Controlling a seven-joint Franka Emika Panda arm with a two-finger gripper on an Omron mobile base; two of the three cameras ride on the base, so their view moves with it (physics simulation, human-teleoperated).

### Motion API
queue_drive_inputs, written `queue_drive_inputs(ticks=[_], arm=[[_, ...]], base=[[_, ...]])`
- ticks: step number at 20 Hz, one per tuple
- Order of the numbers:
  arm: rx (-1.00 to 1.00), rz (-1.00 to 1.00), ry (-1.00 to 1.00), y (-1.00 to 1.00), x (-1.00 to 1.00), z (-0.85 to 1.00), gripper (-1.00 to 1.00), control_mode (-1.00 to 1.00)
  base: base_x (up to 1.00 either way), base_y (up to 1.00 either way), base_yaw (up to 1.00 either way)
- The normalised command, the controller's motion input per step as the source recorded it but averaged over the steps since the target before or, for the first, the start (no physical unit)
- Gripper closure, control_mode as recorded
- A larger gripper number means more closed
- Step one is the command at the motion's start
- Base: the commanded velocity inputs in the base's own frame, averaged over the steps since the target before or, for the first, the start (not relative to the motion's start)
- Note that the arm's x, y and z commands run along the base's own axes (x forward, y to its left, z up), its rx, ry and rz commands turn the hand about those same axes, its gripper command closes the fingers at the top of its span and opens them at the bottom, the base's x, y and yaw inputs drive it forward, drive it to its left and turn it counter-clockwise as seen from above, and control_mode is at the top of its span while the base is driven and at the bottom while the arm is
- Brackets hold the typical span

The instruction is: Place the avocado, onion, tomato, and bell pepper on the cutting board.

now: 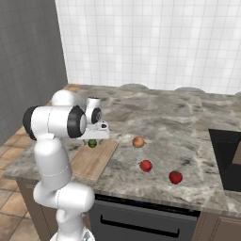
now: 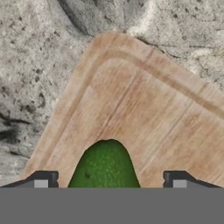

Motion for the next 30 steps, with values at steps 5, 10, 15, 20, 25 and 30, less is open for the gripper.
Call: queue_drive_inputs(ticks=[5,10,15,20,25,30], arm=[[0.05,-0.01,0.00,0.00,-0.10,0.06,-1.00,-1.00],[0.04,-0.05,0.00,-0.03,-0.20,0.29,-1.00,-1.00],[0.03,-0.06,-0.02,-0.06,-0.35,0.47,-1.00,-1.00],[0.01,-0.07,-0.01,-0.06,-0.35,0.62,-1.00,-1.00],[0.00,-0.13,0.00,-0.26,-0.38,0.42,-1.00,-1.00],[0.00,-0.14,-0.02,-0.41,-0.44,0.19,-1.00,-1.00]], base=[[0.00,0.00,0.00],[0.00,0.00,0.00],[0.00,0.00,0.00],[0.00,0.00,0.00],[0.00,0.00,0.00],[0.00,0.00,0.00]])
